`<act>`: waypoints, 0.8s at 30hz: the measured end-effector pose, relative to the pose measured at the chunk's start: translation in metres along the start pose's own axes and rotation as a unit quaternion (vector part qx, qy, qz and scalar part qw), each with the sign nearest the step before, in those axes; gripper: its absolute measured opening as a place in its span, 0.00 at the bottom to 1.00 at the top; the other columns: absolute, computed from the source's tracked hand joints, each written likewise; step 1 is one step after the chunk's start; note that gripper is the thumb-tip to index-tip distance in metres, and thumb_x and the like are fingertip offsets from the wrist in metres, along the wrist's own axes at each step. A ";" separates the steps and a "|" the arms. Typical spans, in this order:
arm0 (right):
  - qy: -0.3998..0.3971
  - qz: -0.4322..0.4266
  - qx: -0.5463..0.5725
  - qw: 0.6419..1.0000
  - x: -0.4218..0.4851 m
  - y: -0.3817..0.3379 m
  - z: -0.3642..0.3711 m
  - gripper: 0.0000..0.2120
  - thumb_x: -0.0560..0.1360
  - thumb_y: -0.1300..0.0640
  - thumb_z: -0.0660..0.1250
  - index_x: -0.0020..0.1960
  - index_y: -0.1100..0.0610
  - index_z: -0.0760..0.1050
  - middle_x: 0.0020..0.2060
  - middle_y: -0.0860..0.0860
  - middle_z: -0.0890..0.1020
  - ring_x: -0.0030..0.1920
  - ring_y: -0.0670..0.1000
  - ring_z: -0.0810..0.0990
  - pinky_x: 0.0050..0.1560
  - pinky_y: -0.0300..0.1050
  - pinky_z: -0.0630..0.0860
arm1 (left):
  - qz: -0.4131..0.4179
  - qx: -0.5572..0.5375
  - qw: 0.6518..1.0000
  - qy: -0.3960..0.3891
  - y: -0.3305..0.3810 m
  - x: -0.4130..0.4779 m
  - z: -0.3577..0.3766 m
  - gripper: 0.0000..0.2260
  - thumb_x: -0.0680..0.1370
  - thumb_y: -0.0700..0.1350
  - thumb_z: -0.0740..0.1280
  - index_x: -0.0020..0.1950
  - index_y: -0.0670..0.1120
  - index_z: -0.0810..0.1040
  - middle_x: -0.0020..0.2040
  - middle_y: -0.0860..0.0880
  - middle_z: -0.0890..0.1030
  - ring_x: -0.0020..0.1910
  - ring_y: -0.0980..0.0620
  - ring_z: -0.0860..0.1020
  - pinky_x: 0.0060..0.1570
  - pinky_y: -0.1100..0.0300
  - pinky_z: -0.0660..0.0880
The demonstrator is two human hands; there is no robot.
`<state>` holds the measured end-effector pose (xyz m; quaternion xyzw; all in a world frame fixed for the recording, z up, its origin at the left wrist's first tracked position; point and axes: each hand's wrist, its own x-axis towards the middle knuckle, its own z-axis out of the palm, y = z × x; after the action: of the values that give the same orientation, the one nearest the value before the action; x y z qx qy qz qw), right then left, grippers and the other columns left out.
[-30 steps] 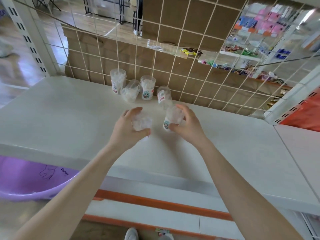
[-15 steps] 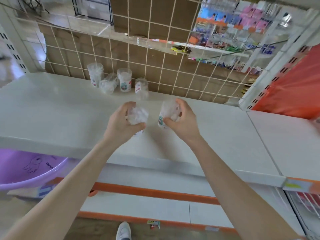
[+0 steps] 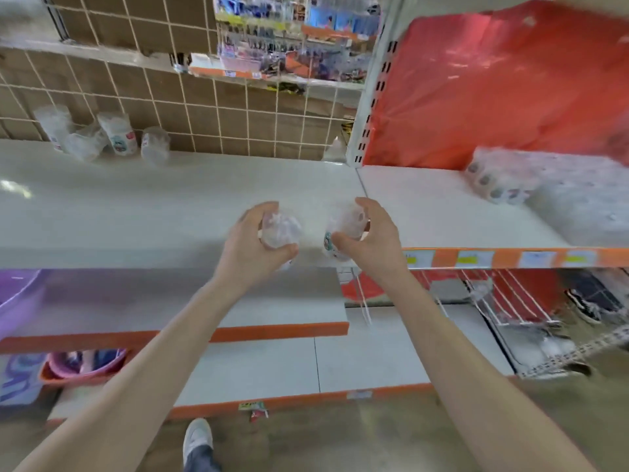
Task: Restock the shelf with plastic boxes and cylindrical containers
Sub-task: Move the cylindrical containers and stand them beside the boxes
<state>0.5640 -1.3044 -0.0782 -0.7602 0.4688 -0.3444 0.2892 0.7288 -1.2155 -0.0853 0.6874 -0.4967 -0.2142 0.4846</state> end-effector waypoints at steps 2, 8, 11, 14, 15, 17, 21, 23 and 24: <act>0.006 0.012 0.000 1.000 -0.011 0.014 -0.019 0.31 0.67 0.59 0.73 0.67 0.59 0.66 0.59 0.55 0.74 0.56 0.53 0.73 0.55 0.44 0.70 | 0.000 -0.007 1.000 -0.010 0.009 -0.009 0.019 0.28 0.67 0.41 0.74 0.65 0.48 0.70 0.60 0.50 0.73 0.58 0.49 0.73 0.60 0.51 0.71; 0.046 0.055 0.002 0.997 -0.040 0.053 -0.076 0.31 0.67 0.60 0.72 0.67 0.59 0.66 0.56 0.52 0.72 0.59 0.53 0.71 0.51 0.39 0.66 | 0.027 -0.002 0.997 -0.068 0.040 -0.025 0.079 0.29 0.67 0.41 0.74 0.66 0.48 0.70 0.56 0.54 0.71 0.57 0.52 0.72 0.59 0.52 0.72; 0.063 0.085 0.003 0.994 -0.048 0.072 -0.099 0.32 0.67 0.59 0.72 0.68 0.58 0.65 0.60 0.53 0.72 0.61 0.53 0.70 0.54 0.42 0.67 | 0.044 -0.002 0.995 -0.091 0.053 -0.023 0.106 0.28 0.67 0.42 0.75 0.65 0.47 0.70 0.57 0.54 0.72 0.55 0.54 0.71 0.57 0.57 0.71; 0.084 0.115 0.005 0.990 -0.048 0.091 -0.120 0.32 0.68 0.59 0.72 0.69 0.58 0.64 0.64 0.52 0.71 0.62 0.51 0.69 0.55 0.39 0.65 | 0.058 -0.004 0.991 -0.116 0.065 -0.016 0.133 0.28 0.67 0.42 0.75 0.65 0.47 0.71 0.59 0.53 0.73 0.57 0.53 0.72 0.58 0.56 0.71; 0.091 0.124 0.008 0.988 -0.046 0.098 -0.128 0.33 0.67 0.59 0.72 0.69 0.57 0.64 0.64 0.52 0.71 0.62 0.50 0.69 0.54 0.38 0.64 | 0.060 -0.006 0.990 -0.126 0.069 -0.012 0.144 0.29 0.67 0.42 0.75 0.66 0.47 0.70 0.61 0.52 0.73 0.58 0.52 0.72 0.59 0.54 0.71; 0.097 0.138 0.012 0.986 -0.041 0.109 -0.140 0.33 0.67 0.59 0.72 0.69 0.56 0.64 0.64 0.52 0.70 0.60 0.48 0.69 0.54 0.38 0.64 | 0.062 -0.010 0.988 -0.138 0.076 -0.004 0.159 0.29 0.67 0.42 0.75 0.66 0.47 0.70 0.63 0.50 0.73 0.59 0.52 0.72 0.60 0.52 0.71; 0.108 0.143 0.000 0.984 -0.017 0.136 -0.164 0.31 0.67 0.60 0.71 0.68 0.55 0.65 0.60 0.52 0.71 0.58 0.49 0.69 0.51 0.38 0.64 | 0.063 -0.014 0.984 -0.164 0.089 0.023 0.198 0.30 0.67 0.42 0.75 0.66 0.49 0.70 0.61 0.53 0.72 0.58 0.51 0.72 0.59 0.55 0.71; 0.108 0.137 -0.021 0.984 -0.001 0.151 -0.177 0.30 0.68 0.60 0.71 0.68 0.55 0.66 0.59 0.53 0.71 0.59 0.51 0.70 0.50 0.38 0.64 | 0.063 -0.023 0.983 -0.172 0.096 0.039 0.218 0.29 0.67 0.42 0.75 0.66 0.49 0.70 0.59 0.55 0.71 0.59 0.49 0.73 0.60 0.52 0.71; 0.105 0.135 -0.033 0.985 0.006 0.157 -0.182 0.30 0.68 0.61 0.71 0.67 0.54 0.66 0.59 0.53 0.72 0.59 0.51 0.70 0.50 0.38 0.64 | 0.063 -0.025 0.982 -0.175 0.098 0.046 0.227 0.29 0.67 0.41 0.75 0.66 0.48 0.70 0.59 0.54 0.71 0.59 0.49 0.72 0.60 0.51 0.71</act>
<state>0.3409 -1.3929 -0.0880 -0.6584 0.6061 -0.3645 0.2575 0.5250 -1.3631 -0.0897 0.5940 -0.6106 -0.3123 0.4204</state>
